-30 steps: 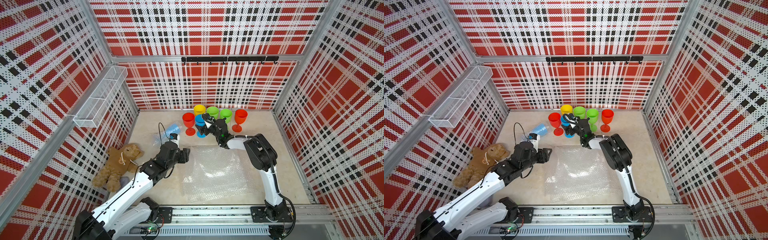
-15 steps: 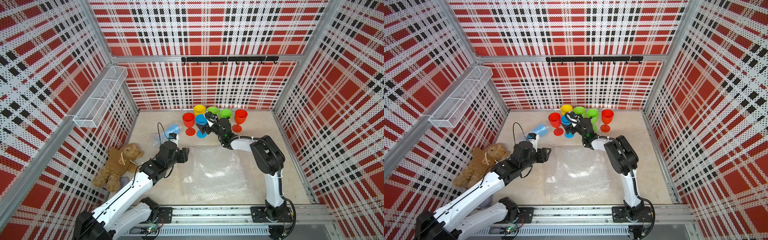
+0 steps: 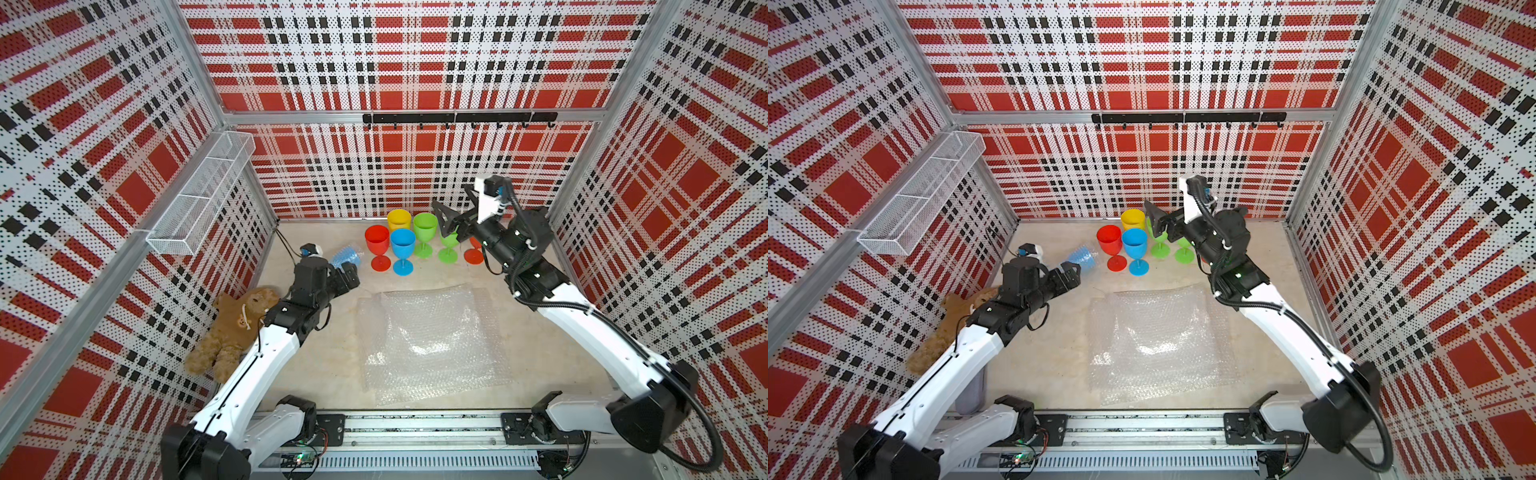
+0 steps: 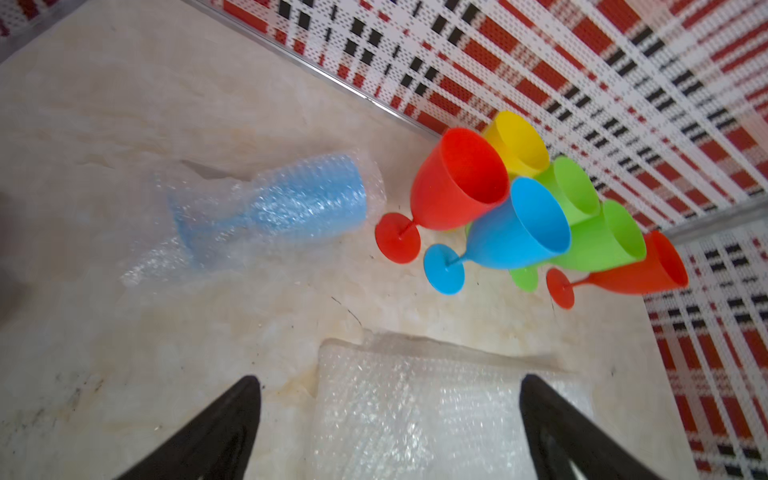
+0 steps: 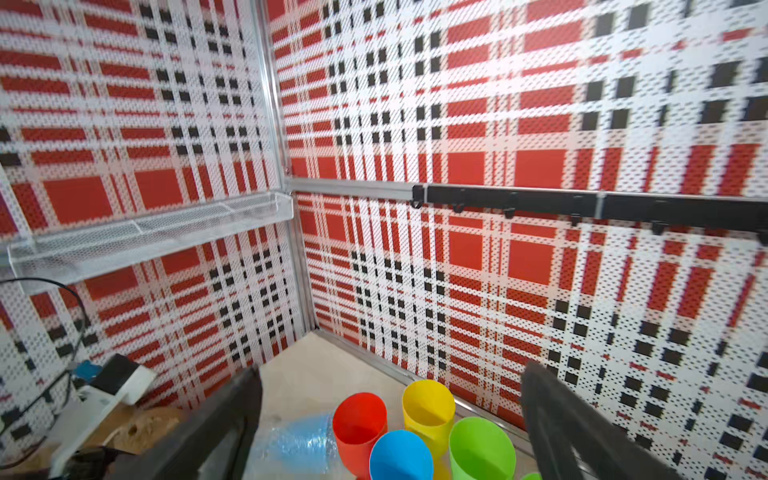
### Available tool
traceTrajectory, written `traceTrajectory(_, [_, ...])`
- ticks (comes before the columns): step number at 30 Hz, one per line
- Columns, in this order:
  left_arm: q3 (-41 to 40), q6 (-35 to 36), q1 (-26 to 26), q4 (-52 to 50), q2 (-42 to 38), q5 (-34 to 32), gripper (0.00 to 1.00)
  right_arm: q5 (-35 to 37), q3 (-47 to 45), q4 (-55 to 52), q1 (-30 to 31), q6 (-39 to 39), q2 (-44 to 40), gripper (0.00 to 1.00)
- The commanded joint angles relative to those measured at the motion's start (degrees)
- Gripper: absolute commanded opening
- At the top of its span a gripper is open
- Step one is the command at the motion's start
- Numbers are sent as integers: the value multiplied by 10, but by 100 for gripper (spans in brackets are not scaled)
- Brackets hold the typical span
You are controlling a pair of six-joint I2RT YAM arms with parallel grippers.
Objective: Unpack wine glasses from bubble wrap
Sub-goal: Place the wine glass at the center of the board, then adjust the bubble wrap at the center of the board.
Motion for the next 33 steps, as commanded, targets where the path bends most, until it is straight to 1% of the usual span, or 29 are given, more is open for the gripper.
traceTrajectory(1, [34,-98,57,-15,65,-4,98,43,-122,-50,-26,130,-71,100])
traceTrajectory(2, [53,-123,73,-32,100,-5,98,-32,-137,-49,-63,180,-85,100])
traceTrajectory(3, [73,-145,82,-49,133,0,98,-86,-135,-69,-89,218,-87,100])
traceTrajectory(4, [98,-163,90,-70,169,4,98,-133,-124,-103,-113,254,-83,100])
traceTrajectory(5, [121,-173,95,-87,207,12,98,-152,-118,-125,-118,256,-83,100])
traceTrajectory(8, [166,-179,100,-92,281,44,98,-122,-109,-216,-116,248,-86,100])
traceTrajectory(9, [183,-166,98,-92,298,39,98,-113,-106,-243,-116,240,-88,100])
traceTrajectory(10, [205,-143,96,-95,313,20,98,-104,-106,-266,-115,231,-91,100])
traceTrajectory(11, [225,-116,94,-97,324,-5,98,-100,-115,-272,-114,230,-99,100])
traceTrajectory(13, [254,-55,94,-85,343,-43,98,-112,-147,-250,-115,229,-119,100])
traceTrajectory(15, [261,-15,106,-51,357,-36,98,-135,-172,-222,-114,240,-134,100])
traceTrajectory(16, [262,-8,115,-31,365,-20,98,-149,-179,-213,-113,243,-136,100])
traceTrajectory(19, [261,5,143,41,389,64,99,-175,-189,-195,-113,250,-137,100])
traceTrajectory(22, [275,28,156,90,424,119,99,-190,-193,-194,-111,249,-137,100])
traceTrajectory(23, [289,37,158,87,444,134,99,-193,-194,-195,-111,248,-139,100])
traceTrajectory(26, [330,66,162,65,506,208,99,-198,-196,-195,-111,243,-149,100])
traceTrajectory(27, [338,75,164,57,520,228,97,-200,-197,-195,-108,238,-151,100])
traceTrajectory(30, [325,81,160,70,521,286,95,-205,-197,-203,-98,230,-149,100])
traceTrajectory(31, [311,84,157,81,511,291,95,-204,-196,-206,-92,208,-146,100])
traceTrajectory(33, [288,93,148,93,491,289,96,-202,-196,-211,-82,200,-141,100])
